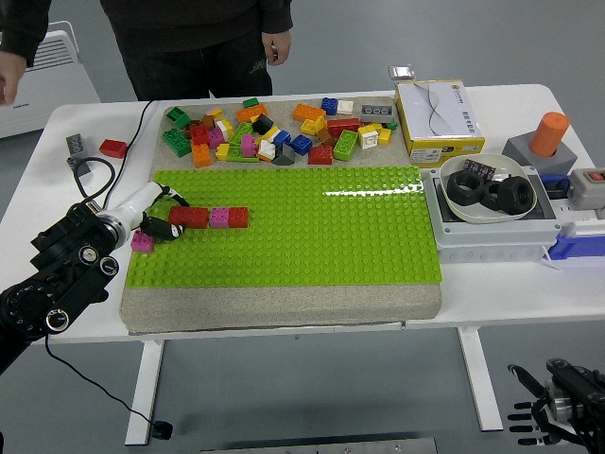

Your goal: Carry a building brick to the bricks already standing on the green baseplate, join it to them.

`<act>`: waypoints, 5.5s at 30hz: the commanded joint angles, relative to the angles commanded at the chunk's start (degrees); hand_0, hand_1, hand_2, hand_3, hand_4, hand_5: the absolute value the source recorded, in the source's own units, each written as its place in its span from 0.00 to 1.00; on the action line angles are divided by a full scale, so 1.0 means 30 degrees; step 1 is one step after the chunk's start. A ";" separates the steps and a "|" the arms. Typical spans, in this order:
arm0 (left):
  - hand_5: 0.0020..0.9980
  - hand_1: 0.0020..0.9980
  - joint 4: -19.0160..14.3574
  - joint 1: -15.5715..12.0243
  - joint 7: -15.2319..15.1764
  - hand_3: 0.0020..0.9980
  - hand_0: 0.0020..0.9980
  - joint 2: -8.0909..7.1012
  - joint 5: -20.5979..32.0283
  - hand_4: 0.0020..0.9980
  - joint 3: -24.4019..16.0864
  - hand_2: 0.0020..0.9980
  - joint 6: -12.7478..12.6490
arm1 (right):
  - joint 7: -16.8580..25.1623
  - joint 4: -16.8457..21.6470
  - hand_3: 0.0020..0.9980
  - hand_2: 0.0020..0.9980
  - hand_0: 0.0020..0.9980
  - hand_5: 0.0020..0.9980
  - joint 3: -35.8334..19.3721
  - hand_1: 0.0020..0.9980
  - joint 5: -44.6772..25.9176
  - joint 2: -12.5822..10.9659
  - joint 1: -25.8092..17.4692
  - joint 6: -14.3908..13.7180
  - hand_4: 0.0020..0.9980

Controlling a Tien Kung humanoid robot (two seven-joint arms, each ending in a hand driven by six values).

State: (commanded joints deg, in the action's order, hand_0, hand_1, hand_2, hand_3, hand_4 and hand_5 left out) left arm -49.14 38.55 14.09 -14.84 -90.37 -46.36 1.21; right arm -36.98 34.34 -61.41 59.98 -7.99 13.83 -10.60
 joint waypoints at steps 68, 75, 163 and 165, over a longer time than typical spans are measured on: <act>1.00 1.00 -0.6219 -0.3314 0.0401 0.73 1.00 -0.1045 -0.6905 0.89 -0.1083 1.00 -0.1106 | 0.0000 -0.0138 0.77 0.61 0.54 1.00 0.0517 0.51 -0.0702 -0.0163 -0.0239 -0.0269 0.87; 1.00 1.00 -0.5272 -0.3227 0.0238 0.73 1.00 -0.0984 -0.6713 0.89 -0.0991 1.00 -0.1193 | 0.0000 -0.0135 0.77 0.61 0.54 1.00 0.0532 0.52 -0.0719 -0.0147 -0.0218 -0.0280 0.87; 0.75 0.98 -0.7994 -0.5567 0.1152 0.73 1.00 -0.1423 -0.7056 0.81 -0.4669 1.00 -0.2734 | 0.0000 -0.0383 0.77 0.60 0.54 1.00 0.0727 0.51 -0.0939 -0.0184 -0.0353 -0.0240 0.87; 0.75 0.98 -0.8935 -0.6452 0.0340 0.73 1.00 -0.1825 -0.6418 0.81 -0.5433 1.00 -0.3410 | 0.0000 -0.0434 0.77 0.60 0.54 1.00 0.0809 0.51 -0.1078 -0.0207 -0.0401 -0.0256 0.87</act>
State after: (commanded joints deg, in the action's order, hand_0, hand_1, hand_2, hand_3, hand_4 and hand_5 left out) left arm -75.94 19.19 15.11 -20.31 -109.62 -62.66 -9.02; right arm -36.98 33.03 -58.98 56.75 -8.61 12.63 -11.37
